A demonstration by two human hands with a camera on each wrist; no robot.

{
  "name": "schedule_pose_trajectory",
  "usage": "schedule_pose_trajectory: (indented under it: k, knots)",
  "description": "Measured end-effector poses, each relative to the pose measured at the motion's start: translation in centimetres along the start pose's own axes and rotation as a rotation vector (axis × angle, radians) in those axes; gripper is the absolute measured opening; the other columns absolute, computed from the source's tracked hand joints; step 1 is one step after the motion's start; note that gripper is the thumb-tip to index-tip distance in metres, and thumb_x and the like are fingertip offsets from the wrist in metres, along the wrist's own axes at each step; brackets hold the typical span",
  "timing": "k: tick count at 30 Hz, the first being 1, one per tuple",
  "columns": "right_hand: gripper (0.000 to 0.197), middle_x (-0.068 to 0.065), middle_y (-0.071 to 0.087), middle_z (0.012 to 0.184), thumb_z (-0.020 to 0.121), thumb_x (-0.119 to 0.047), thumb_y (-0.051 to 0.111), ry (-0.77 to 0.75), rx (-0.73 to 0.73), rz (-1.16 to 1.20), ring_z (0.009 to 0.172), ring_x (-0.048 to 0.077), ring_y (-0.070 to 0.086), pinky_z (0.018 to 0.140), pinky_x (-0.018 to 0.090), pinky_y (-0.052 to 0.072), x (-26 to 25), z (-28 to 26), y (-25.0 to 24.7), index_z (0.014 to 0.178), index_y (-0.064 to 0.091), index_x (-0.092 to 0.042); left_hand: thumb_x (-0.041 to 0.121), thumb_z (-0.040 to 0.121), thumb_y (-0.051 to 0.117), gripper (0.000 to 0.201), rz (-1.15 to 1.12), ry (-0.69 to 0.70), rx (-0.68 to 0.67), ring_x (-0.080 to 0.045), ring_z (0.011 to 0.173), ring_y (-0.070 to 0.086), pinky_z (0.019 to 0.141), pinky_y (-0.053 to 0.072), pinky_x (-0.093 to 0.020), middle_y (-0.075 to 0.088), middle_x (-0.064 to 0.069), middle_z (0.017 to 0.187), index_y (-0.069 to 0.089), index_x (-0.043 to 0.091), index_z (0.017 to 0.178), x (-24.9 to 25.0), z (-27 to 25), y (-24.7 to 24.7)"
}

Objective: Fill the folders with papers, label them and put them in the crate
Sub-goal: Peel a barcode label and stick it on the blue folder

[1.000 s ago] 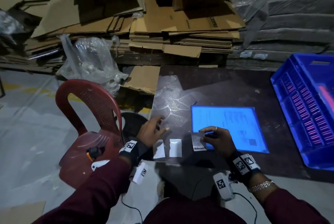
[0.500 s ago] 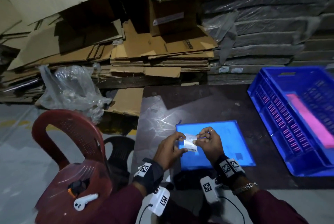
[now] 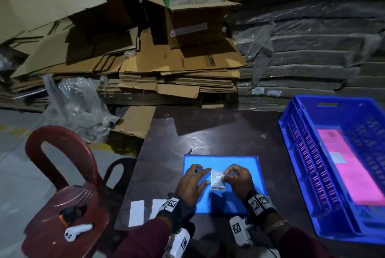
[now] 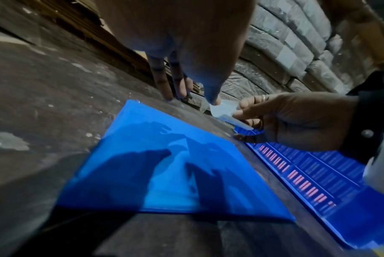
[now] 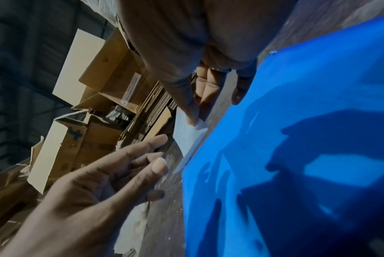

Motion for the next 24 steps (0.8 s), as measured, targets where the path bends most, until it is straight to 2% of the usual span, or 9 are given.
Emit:
schedule_pose_trajectory:
  k: [2,5,9,11,14,17,20,24]
  knots:
    - [0.025,-0.005,0.065,0.061,0.058,0.006,0.075,-0.026,-0.043,-0.038,0.058,0.007,0.057,0.058,0.023,0.045,0.9,0.9,-0.2,0.063,0.064,-0.015,0.033,0.092,0.060,0.037,0.023,-0.024,0.012,-0.020,0.113,0.053,0.096,0.039,-0.023,0.052,-0.005,0.124,0.063,0.027,0.129,0.2,0.6,1.2]
    - [0.027,-0.008,0.064,0.060,0.062,0.009,0.076,-0.011,-0.083,-0.109,0.054,-0.001,0.054,0.056,0.018,0.043,1.5,1.7,-0.3,0.064,0.065,-0.016,0.027,0.087,0.063,0.036,0.057,-0.097,-0.005,-0.026,0.114,0.055,0.101,0.045,-0.034,0.054,-0.008,0.126,0.067,0.024,0.123,0.3,0.9,2.9]
    - [0.014,-0.002,0.066,0.066,0.060,-0.006,0.077,-0.017,-0.147,-0.160,0.053,-0.005,0.053,0.054,0.012,0.042,1.8,2.3,-0.2,0.070,0.069,-0.012,0.037,0.082,0.052,0.046,0.108,-0.173,-0.029,-0.029,0.114,0.057,0.096,0.048,-0.040,0.053,-0.009,0.128,0.066,0.023,0.124,0.3,0.4,4.3]
    - [0.018,-0.003,0.067,0.067,0.053,-0.018,0.071,-0.030,-0.153,-0.149,0.056,-0.001,0.055,0.055,0.015,0.044,2.2,2.7,-0.3,0.070,0.069,-0.012,0.043,0.082,0.044,0.052,0.123,-0.190,0.007,-0.030,0.112,0.059,0.093,0.050,-0.040,0.055,-0.010,0.128,0.065,0.025,0.125,0.4,0.3,4.6]
    - [0.020,-0.004,0.067,0.065,0.052,-0.023,0.069,-0.010,-0.154,-0.163,0.056,0.004,0.056,0.054,0.019,0.044,2.9,3.2,-0.4,0.070,0.069,-0.014,0.037,0.087,0.049,0.041,0.135,-0.187,0.042,-0.028,0.108,0.063,0.088,0.053,-0.040,0.060,-0.009,0.124,0.067,0.025,0.122,0.7,0.4,4.8]
    - [0.020,-0.006,0.067,0.064,0.055,-0.024,0.071,0.003,-0.139,-0.170,0.054,0.002,0.055,0.052,0.016,0.041,3.2,3.6,-0.2,0.072,0.069,-0.014,0.030,0.088,0.057,0.039,0.160,-0.190,0.026,-0.027,0.110,0.062,0.090,0.051,-0.040,0.058,-0.009,0.128,0.066,0.023,0.125,0.3,0.5,5.1]
    - [0.013,-0.007,0.069,0.069,0.065,-0.015,0.078,0.005,-0.122,-0.234,0.060,-0.002,0.058,0.052,0.008,0.038,3.4,4.2,0.0,0.074,0.069,-0.015,0.026,0.087,0.065,0.042,0.184,-0.204,-0.006,-0.032,0.113,0.061,0.092,0.050,-0.043,0.056,-0.013,0.131,0.064,0.020,0.128,-0.2,1.0,5.2]
    - [0.016,-0.002,0.070,0.071,0.069,-0.006,0.078,-0.006,-0.105,-0.220,0.063,0.006,0.062,0.054,0.010,0.042,3.5,4.5,0.5,0.074,0.066,-0.016,0.033,0.085,0.066,0.050,0.221,-0.220,-0.051,-0.036,0.129,0.049,0.101,0.045,-0.048,0.053,-0.015,0.138,0.059,0.022,0.133,-0.7,1.2,5.5]
Point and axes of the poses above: each hand's wrist, its own z-axis towards the middle knuckle, its own y-axis out of the palm, x = y × z, the point moved 1 cm from there along z, towards the middle knuckle
